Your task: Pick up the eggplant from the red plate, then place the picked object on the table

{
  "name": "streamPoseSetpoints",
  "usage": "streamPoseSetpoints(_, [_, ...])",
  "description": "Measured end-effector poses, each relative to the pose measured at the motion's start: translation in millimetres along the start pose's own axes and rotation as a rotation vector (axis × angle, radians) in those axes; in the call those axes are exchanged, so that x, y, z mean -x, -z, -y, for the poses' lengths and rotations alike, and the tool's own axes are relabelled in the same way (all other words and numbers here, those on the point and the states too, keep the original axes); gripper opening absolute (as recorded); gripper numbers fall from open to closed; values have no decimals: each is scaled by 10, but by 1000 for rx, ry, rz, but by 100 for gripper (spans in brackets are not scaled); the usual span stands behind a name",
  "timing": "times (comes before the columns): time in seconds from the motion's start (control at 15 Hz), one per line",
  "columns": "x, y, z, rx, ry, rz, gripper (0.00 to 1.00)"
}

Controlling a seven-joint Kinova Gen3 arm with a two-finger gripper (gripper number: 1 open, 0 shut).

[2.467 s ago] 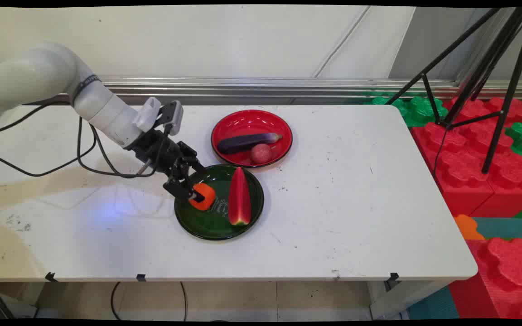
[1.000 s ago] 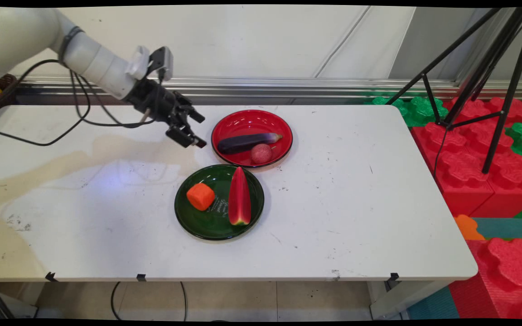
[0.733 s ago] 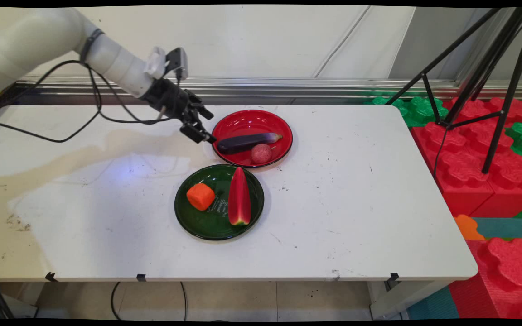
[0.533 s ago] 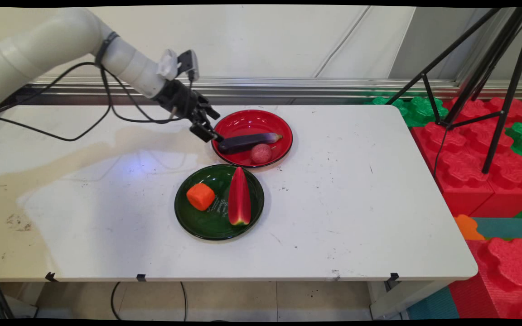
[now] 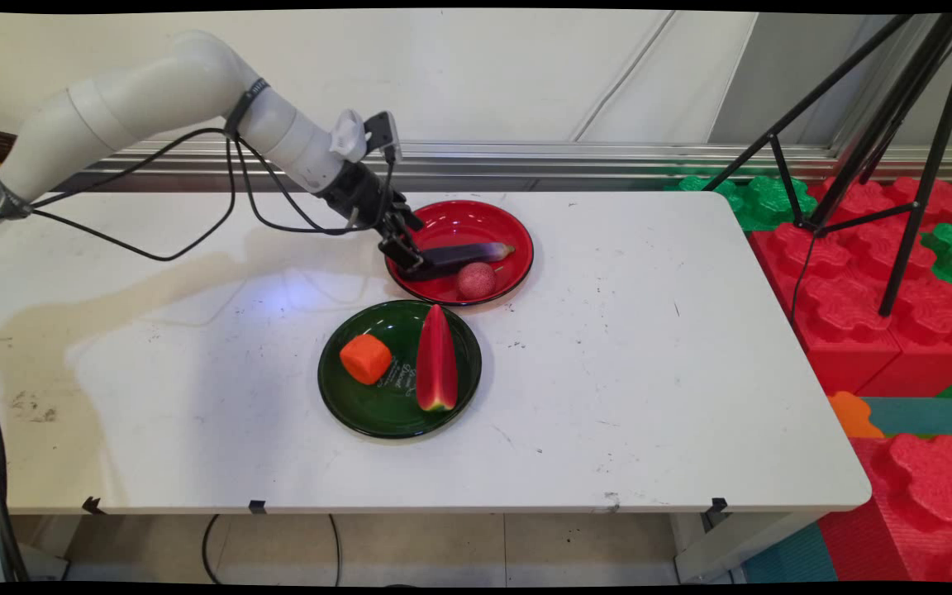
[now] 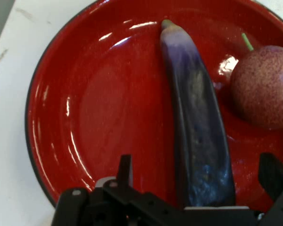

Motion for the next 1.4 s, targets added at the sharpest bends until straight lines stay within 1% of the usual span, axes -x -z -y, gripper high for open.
streamPoseSetpoints(0.33, [-16, -183, -15, 7, -2, 20, 100])
streamPoseSetpoints(0.53, [-23, -236, -17, 6, -10, 27, 100])
streamPoseSetpoints(0.6, [-23, -245, -17, 6, -12, 28, 0])
streamPoseSetpoints(1.0, [-26, -283, 1, 2, -20, 37, 0])
streamPoseSetpoints(1.4, [-63, -185, 27, -7, -37, 24, 0])
